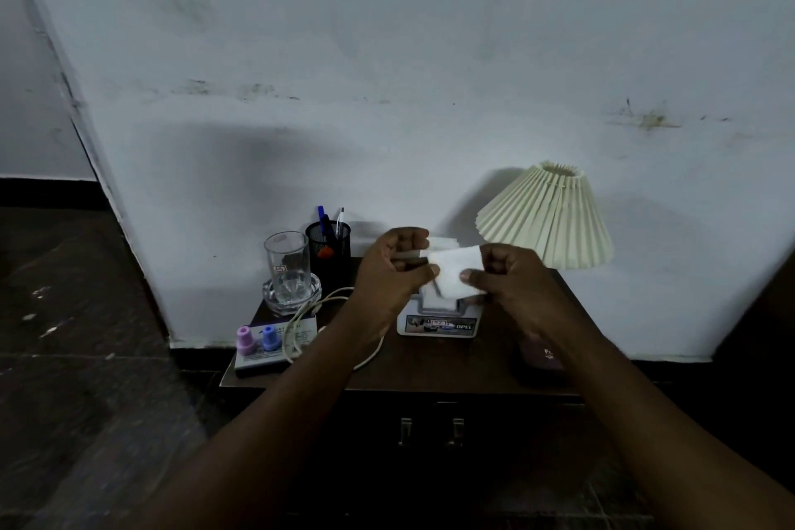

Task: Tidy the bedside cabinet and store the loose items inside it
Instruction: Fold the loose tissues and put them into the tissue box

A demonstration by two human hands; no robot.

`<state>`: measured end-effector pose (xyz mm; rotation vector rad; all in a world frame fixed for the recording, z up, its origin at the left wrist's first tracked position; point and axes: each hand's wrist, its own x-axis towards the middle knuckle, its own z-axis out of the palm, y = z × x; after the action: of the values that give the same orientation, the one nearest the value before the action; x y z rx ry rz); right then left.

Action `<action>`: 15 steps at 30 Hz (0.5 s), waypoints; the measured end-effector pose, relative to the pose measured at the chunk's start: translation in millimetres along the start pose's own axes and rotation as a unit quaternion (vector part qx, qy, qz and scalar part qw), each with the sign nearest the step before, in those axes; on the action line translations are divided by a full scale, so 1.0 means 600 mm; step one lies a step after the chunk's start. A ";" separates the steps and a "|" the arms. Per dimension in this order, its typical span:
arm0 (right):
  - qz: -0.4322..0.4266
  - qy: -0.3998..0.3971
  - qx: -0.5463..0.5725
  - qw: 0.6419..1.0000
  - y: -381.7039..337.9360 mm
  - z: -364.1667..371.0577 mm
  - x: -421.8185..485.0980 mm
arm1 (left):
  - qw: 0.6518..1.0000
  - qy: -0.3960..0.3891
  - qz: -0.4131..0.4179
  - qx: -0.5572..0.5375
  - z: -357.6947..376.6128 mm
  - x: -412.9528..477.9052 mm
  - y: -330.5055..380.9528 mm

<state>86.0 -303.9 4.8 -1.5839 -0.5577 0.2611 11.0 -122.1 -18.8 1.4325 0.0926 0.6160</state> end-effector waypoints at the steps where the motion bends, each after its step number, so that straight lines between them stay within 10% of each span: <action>1: -0.039 0.020 -0.046 0.998 -0.004 -0.009 0.007 | 0.999 0.022 0.014 0.033 0.000 0.002 -0.002; 6: -0.170 0.004 -0.360 0.917 -0.016 -0.050 0.044 | 0.865 0.015 0.115 0.488 -0.023 0.009 -0.043; 15: -0.196 -0.117 -0.453 0.862 0.000 -0.004 0.076 | 0.860 -0.030 0.013 0.509 -0.003 0.040 -0.050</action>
<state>125.9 -283.6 12.3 -2.2946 -1.3076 -0.1629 40.3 -110.2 -39.9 2.4827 0.3959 0.5573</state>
